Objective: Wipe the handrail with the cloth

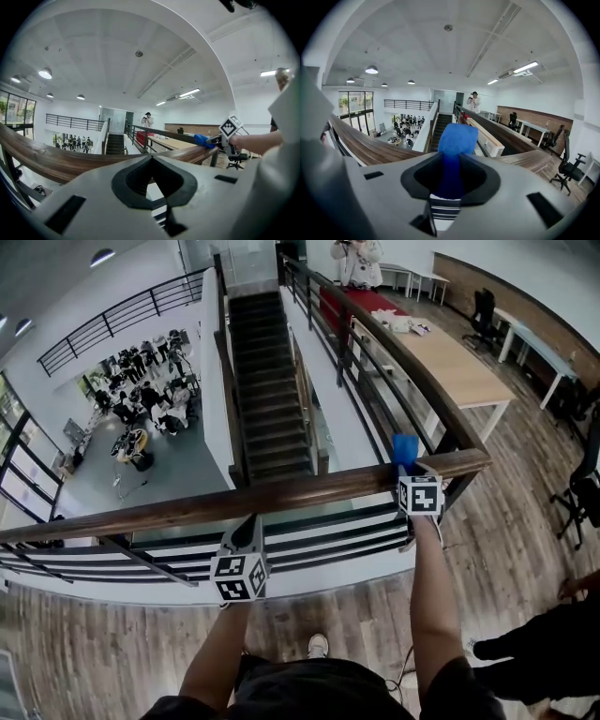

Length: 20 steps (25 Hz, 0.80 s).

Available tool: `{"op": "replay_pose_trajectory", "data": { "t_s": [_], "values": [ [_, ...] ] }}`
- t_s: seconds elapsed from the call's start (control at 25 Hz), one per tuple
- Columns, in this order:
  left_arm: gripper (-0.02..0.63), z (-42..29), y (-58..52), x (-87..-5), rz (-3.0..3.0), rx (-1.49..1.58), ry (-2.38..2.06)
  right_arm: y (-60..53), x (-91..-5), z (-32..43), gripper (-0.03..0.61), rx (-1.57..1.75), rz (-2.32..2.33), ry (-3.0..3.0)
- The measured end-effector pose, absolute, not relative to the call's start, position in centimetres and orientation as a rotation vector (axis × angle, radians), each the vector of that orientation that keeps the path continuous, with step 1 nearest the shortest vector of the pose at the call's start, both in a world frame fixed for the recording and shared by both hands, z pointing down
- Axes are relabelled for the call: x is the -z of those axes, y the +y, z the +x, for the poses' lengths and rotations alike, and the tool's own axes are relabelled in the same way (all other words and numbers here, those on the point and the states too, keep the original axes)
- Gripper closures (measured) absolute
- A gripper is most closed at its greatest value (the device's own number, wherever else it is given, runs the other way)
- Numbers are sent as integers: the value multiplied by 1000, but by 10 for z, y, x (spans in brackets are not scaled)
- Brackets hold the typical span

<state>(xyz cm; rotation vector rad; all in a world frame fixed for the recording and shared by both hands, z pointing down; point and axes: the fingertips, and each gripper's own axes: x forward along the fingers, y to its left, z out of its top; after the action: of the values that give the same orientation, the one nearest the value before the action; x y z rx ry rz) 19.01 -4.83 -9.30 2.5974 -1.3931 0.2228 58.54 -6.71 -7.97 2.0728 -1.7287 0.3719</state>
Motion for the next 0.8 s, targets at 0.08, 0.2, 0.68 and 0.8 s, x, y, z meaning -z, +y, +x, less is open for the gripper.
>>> {"op": "replay_pose_trajectory", "data": {
  "t_s": [0.08, 0.2, 0.68, 0.8],
  "values": [
    [611, 196, -48, 92, 2599, -228, -1390, -64, 80, 619, 471, -382, 2104, -1688],
    [611, 204, -48, 88, 2600, -249, -1384, -58, 80, 662, 471, -400, 2136, -1639],
    [611, 212, -47, 75, 2592, -304, -1374, -39, 81, 764, 471, -410, 2234, -1505],
    [611, 209, -45, 72, 2582, -315, -1376, -38, 81, 769, 471, -417, 2239, -1503]
  ]
}}
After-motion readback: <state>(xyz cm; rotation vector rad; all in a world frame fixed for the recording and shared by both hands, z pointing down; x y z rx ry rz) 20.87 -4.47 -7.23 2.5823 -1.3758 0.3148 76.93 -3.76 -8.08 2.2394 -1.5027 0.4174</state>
